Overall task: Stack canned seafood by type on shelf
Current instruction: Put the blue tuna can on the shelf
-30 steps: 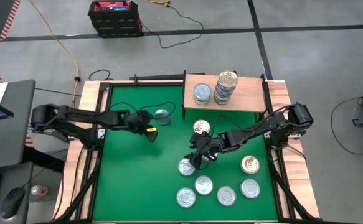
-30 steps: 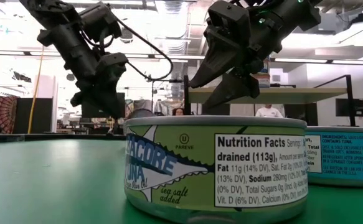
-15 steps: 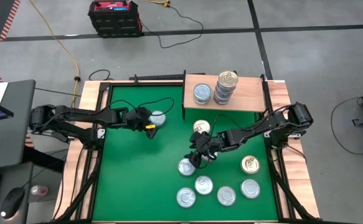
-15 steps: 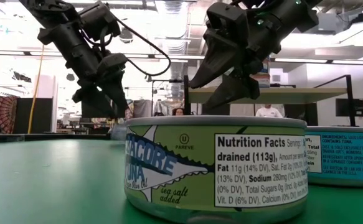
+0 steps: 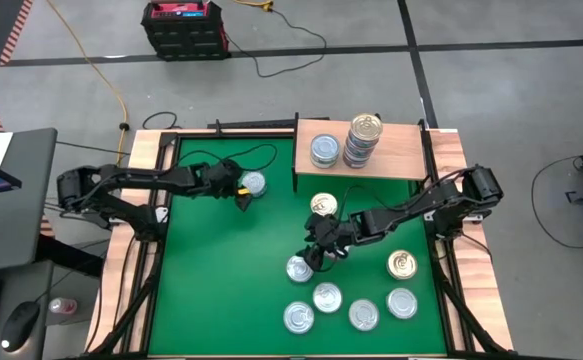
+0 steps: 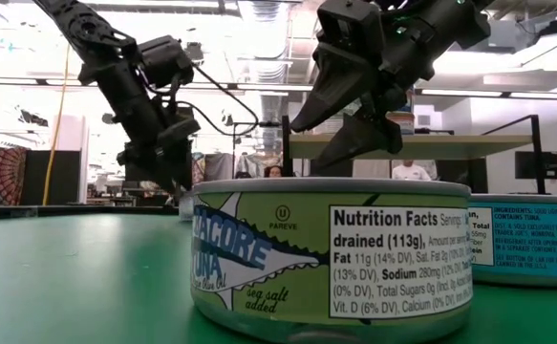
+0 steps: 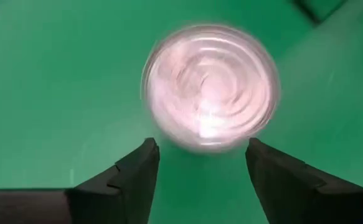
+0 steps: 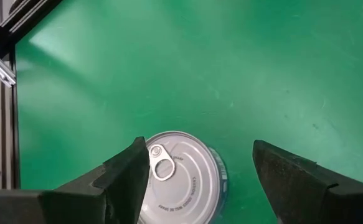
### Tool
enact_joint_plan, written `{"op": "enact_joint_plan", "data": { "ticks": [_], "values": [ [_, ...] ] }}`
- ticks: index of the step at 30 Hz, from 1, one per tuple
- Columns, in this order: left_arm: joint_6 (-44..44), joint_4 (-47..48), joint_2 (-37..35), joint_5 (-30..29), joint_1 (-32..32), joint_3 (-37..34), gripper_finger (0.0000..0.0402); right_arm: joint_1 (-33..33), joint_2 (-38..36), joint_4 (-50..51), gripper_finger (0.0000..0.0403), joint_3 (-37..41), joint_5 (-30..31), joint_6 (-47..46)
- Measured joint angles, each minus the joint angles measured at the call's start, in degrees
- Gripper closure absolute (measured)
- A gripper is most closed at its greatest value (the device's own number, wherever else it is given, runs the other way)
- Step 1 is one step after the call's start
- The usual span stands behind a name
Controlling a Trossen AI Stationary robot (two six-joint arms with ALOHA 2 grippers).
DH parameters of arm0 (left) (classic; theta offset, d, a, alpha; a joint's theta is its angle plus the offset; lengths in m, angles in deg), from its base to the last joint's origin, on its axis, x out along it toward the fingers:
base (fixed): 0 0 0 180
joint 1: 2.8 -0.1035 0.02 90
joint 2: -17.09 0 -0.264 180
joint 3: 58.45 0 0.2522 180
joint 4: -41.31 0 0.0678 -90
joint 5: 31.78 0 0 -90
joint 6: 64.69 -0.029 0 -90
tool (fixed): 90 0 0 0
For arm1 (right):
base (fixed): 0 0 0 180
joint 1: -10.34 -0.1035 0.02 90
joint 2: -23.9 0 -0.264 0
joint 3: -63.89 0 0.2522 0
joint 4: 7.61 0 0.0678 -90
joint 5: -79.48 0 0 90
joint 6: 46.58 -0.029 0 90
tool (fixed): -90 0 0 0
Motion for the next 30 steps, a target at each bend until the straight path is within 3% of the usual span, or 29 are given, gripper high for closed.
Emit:
{"op": "enact_joint_plan", "data": {
  "ticks": [5,9,15,19,22,26,30],
  "values": [
    [0.15,-6.48,0.12,-2.56,-2.07,0.52,0.0205,-0.18,0.00,-0.13,0.0097,0.00,0.07,-1.39],
    [-3.36,-11.57,5.41,-3.70,-3.53,0.64,0.0218,-0.18,0.00,-0.40,0.0097,0.00,0.11,-1.46],
    [-4.21,-8.52,11.79,10.91,-3.21,3.38,0.0222,-0.18,-0.54,-0.39,0.0097,-0.02,0.11,-1.61],
    [-5.49,-7.19,12.09,20.25,0.88,4.37,0.0224,-0.25,-1.01,0.02,0.0097,-0.02,0.11,-1.91],
    [-4.68,-6.17,11.80,23.98,5.63,5.08,0.0230,-0.48,-1.58,0.73,0.0097,-0.02,0.08,-1.86],
    [-1.53,-6.11,11.56,25.90,13.96,5.24,0.0241,-0.85,-3.20,3.53,0.0097,-0.02,-0.29,-1.61],
    [2.19,-6.47,10.68,23.31,19.70,5.24,0.0251,-0.97,-5.47,5.14,0.0097,-0.02,-0.37,-1.00]
  ]
}}
